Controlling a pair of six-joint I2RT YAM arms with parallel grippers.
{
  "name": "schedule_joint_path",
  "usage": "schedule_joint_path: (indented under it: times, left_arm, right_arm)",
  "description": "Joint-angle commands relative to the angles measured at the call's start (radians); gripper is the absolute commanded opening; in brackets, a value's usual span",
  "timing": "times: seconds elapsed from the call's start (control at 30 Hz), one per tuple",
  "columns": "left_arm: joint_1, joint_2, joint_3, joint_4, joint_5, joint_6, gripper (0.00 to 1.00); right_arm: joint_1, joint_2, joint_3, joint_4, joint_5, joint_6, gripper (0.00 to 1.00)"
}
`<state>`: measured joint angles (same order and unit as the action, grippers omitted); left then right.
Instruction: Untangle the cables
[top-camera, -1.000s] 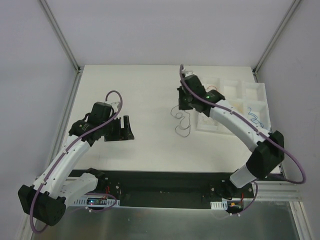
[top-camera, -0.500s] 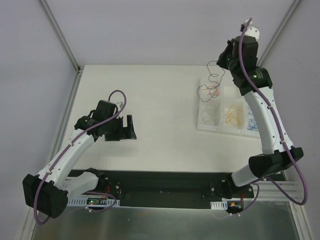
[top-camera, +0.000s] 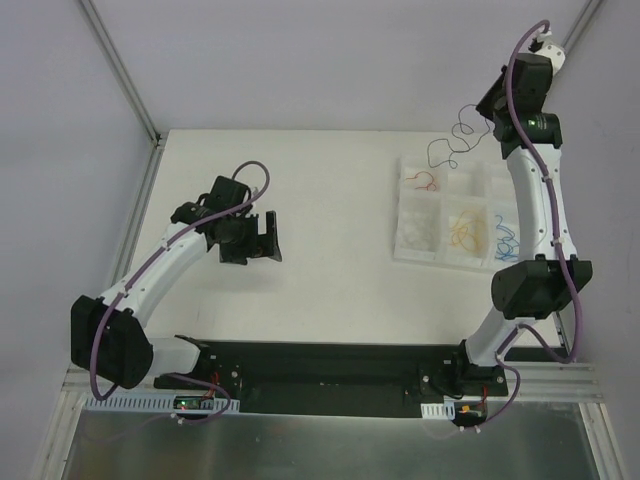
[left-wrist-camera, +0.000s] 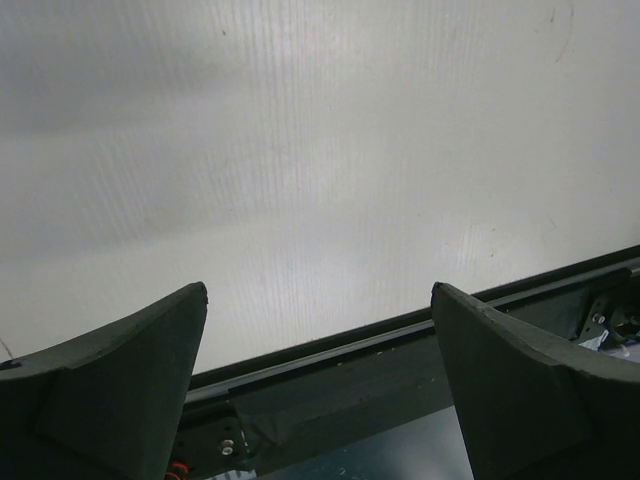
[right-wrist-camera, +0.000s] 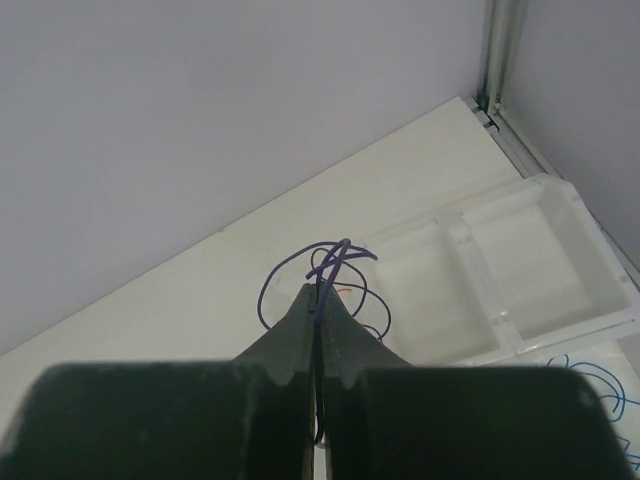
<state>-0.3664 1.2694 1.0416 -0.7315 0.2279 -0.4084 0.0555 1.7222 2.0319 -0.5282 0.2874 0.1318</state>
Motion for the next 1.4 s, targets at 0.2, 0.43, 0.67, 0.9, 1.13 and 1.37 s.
schedule_joint_path:
  times: [0.2, 0.43, 0.67, 0.9, 1.13, 1.37]
  left_arm:
    - [0.001, 0.199, 0.196, 0.024, 0.063, 0.077, 0.91]
    - [0.006, 0.26, 0.235, 0.024, 0.083, 0.089, 0.9]
    - [0.007, 0.254, 0.213, 0.024, 0.103, 0.077, 0.89]
    - [0.006, 0.22, 0.147, 0.033, 0.134, 0.04, 0.89]
    - [0.006, 0.168, 0.078, 0.047, 0.16, 0.008, 0.88]
    - [0.006, 0.073, 0.018, 0.047, 0.175, -0.017, 0.88]
  right_arm:
    - [-0.114, 0.115, -0.076, 0.04, -0.08, 0.051, 0.0]
    - [-0.14, 0.125, -0.196, 0.06, -0.082, 0.029, 0.0]
    - [-0.157, 0.163, -0.26, 0.031, -0.146, 0.046, 0.0]
    - [-0.157, 0.181, -0.291, 0.005, -0.186, 0.066, 0.0]
    - [-0.157, 0.368, -0.118, -0.101, -0.205, 0.109, 0.03]
    - [-0.138, 0.456, -0.029, -0.194, -0.128, 0.134, 0.09]
